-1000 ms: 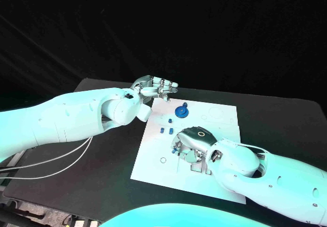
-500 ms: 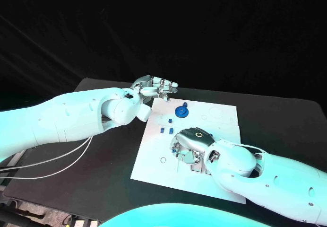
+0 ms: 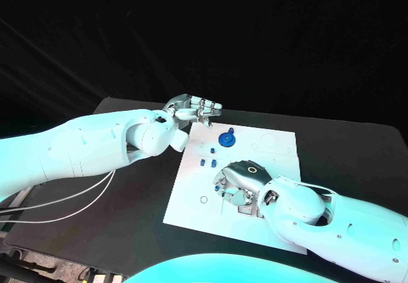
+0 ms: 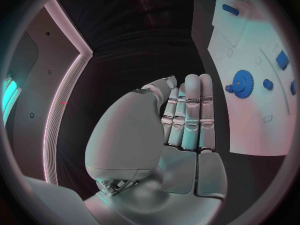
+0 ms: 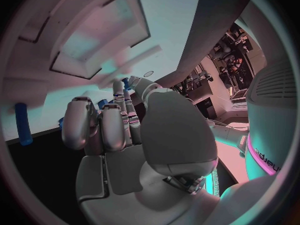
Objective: Assemble the parts on the task board
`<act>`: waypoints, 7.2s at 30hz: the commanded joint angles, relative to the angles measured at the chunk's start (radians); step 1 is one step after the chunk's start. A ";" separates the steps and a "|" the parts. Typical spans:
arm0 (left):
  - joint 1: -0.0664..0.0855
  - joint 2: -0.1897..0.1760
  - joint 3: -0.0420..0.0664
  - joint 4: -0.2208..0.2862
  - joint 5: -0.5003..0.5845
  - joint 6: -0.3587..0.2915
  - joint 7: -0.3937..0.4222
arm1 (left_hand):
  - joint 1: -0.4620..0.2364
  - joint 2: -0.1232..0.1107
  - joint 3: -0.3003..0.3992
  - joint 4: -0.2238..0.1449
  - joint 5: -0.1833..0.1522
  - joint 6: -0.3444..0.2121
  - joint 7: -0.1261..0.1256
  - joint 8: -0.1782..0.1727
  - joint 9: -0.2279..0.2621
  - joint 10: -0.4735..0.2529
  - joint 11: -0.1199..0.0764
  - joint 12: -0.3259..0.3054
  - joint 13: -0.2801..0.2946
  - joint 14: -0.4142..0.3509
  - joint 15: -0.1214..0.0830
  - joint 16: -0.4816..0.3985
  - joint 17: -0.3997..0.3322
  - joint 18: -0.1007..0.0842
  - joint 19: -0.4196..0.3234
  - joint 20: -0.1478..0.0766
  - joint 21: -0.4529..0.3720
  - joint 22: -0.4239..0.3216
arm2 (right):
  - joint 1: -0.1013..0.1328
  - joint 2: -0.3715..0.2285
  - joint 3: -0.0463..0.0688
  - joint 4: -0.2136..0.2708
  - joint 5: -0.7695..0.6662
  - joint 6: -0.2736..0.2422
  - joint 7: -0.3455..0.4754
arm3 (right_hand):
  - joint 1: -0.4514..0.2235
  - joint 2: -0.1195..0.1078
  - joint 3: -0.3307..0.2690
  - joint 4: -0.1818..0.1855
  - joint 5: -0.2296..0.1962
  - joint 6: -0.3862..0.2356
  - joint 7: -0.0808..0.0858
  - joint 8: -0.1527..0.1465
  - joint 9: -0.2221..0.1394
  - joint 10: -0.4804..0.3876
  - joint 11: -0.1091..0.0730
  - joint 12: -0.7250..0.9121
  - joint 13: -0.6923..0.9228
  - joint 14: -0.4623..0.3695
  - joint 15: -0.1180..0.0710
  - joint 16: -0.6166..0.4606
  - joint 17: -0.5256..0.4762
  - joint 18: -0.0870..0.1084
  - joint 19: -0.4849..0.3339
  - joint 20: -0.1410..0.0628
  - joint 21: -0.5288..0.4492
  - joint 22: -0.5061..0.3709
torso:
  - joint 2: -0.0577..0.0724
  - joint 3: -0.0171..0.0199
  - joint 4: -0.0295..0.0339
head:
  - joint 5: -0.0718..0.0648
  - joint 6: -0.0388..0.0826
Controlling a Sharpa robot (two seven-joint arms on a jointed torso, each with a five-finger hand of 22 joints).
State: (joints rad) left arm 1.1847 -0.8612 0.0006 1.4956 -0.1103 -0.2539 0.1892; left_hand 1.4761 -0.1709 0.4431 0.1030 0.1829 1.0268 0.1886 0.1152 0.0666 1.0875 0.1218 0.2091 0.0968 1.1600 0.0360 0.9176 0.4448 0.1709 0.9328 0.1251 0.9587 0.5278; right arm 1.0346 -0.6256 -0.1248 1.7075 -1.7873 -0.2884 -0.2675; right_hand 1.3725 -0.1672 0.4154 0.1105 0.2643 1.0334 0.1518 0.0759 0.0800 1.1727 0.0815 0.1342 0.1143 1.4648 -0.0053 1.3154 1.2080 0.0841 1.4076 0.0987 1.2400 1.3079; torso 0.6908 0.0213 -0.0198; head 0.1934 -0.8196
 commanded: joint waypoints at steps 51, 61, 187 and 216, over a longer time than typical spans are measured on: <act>0.001 -0.011 0.000 -0.003 0.001 0.028 -0.006 | -0.005 0.015 -0.006 -0.002 -0.006 -0.007 0.002 -0.003 0.001 -0.008 -0.002 0.010 0.002 -0.005 0.000 -0.005 -0.004 0.014 -0.003 0.002 -0.008 -0.003 | 0.135 -0.211 0.017 0.047 0.030 0.117 -0.068 | 0.081 0.079 -0.267 0.083 -0.041 -0.034 -0.032 -0.003 -0.002 -0.080 -0.010 0.114 -0.043 0.023 -0.003 -0.033 -0.086 0.003 -0.014 0.001 -0.093 0.070 | -0.005 -0.0042 -0.0072 | -0.055 0.029; 0.001 -0.011 0.000 -0.002 0.001 0.029 -0.008 | -0.007 0.015 -0.006 -0.002 -0.006 -0.007 0.002 -0.003 0.001 -0.009 -0.002 0.010 0.002 -0.005 0.001 -0.006 -0.004 0.014 -0.003 0.002 -0.008 -0.004 | 0.128 -0.193 0.017 0.030 0.033 0.114 -0.060 | 0.090 0.084 -0.225 0.096 -0.048 0.001 -0.028 0.007 0.004 -0.032 -0.021 0.109 -0.044 0.027 -0.012 -0.025 -0.077 -0.002 -0.002 -0.009 -0.071 0.085 | -0.005 -0.0041 -0.0083 | -0.052 0.024; 0.000 0.001 -0.002 -0.013 0.001 0.038 -0.019 | -0.007 0.025 -0.006 -0.003 -0.005 -0.008 0.002 -0.001 0.001 -0.012 -0.003 0.015 0.003 -0.004 0.000 -0.008 -0.008 0.014 -0.002 0.002 -0.012 -0.007 | -0.025 0.050 0.012 0.027 0.044 0.045 -0.020 | 0.114 0.079 -0.064 0.041 -0.051 0.100 -0.018 0.020 0.022 0.037 -0.018 0.047 -0.045 0.032 -0.011 0.002 -0.058 -0.013 0.024 -0.011 -0.016 0.127 | -0.006 -0.0045 -0.0086 | -0.005 -0.004; 0.000 0.004 -0.002 -0.016 0.001 0.037 -0.024 | -0.007 0.026 -0.006 -0.002 -0.005 -0.008 0.002 -0.001 0.001 -0.013 -0.003 0.016 0.003 -0.003 0.000 -0.009 -0.008 0.014 -0.002 0.002 -0.013 -0.007 | -0.036 0.070 0.003 0.023 0.048 -0.004 -0.021 | 0.023 0.021 -0.106 0.060 -0.079 -0.006 -0.019 -0.014 -0.001 0.027 -0.018 0.031 -0.040 0.031 -0.009 0.005 -0.060 -0.015 0.027 -0.007 -0.008 0.137 | -0.006 -0.0041 -0.0085 | -0.007 -0.001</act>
State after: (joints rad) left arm 1.1842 -0.8587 -0.0023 1.4785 -0.1107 -0.2317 0.1634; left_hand 1.4681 -0.1552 0.4431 0.1030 0.1829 1.0268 0.1886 0.1153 0.0665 1.0803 0.1218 0.2210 0.0985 1.1600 0.0361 0.9136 0.4381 0.1709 0.9328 0.1250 0.9507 0.5221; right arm 1.0000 -0.5555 -0.1218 1.7285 -1.7309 -0.2717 -0.2831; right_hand 1.4041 -0.1463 0.3144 0.1700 0.1917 1.0323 0.1332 0.0641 0.0794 1.2031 0.0653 0.1682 0.0741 1.4648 -0.0127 1.3152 1.1493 0.0844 1.4308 0.0893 1.2307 1.3079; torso 0.6846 0.0170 -0.0284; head 0.1866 -0.8202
